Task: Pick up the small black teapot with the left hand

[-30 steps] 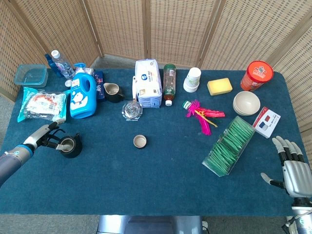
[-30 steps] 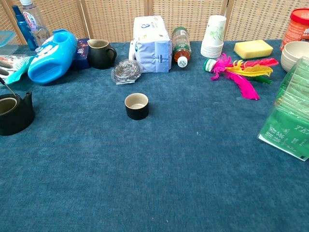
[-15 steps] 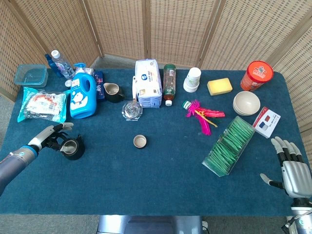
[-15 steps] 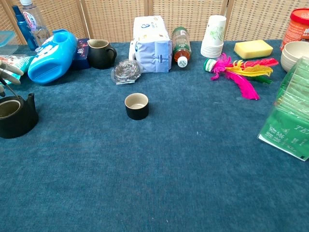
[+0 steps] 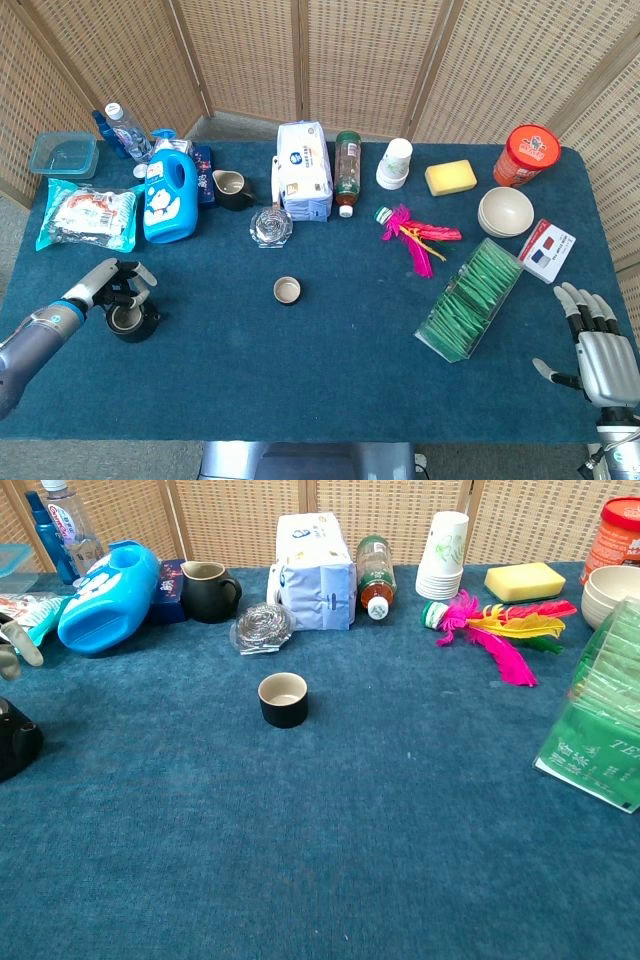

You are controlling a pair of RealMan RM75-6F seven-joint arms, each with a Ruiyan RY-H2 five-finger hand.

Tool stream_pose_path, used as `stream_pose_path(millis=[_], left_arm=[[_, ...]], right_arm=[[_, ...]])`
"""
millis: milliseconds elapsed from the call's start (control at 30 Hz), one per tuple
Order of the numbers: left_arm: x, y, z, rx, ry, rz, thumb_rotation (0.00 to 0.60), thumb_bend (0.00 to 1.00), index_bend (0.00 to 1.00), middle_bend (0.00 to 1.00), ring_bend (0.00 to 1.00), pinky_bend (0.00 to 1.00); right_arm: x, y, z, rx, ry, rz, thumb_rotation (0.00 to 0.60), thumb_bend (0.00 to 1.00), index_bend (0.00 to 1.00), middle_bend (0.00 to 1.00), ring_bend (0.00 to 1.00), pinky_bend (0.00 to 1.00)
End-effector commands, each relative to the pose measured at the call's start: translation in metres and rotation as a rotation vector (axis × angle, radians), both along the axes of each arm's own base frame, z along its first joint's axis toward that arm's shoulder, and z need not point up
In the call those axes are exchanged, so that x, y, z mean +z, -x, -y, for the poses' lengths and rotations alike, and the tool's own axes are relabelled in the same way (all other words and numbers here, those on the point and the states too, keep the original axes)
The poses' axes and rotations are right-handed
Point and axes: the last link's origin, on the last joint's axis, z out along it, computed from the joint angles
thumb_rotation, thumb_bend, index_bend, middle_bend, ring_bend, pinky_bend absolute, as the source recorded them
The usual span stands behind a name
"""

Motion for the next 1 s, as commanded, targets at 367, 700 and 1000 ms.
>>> stream_pose_path(millis=[367,700,1000], left_arm=[[-0.014,-0.037,0.006,-0.287,-0.192,-0.153,0.600,0.51,0.62,0.72,0.77,1.00],[-0.003,-0.074,0.002,-0.516,-0.259,-0.193,0.600,0.51,0.63,0.73,0.77,1.00],[-0.013,-0.107,-0.008,-0.580,-0.301,-0.226,0.600,0.51,0.63,0.73,0.77,1.00]], right_arm=[[0.000,0.001,0.001,-0.004,-0.004,0.003,0.600,0.00,0.00,0.00,0.00,0.00],[-0.001,0.001,0.001,-0.007,-0.007,-0.002,0.600,0.00,0.00,0.00,0.00,0.00],[-0.001,0.001,0.001,-0.009,-0.006,-0.001,0.600,0.00,0.00,0.00,0.00,0.00]])
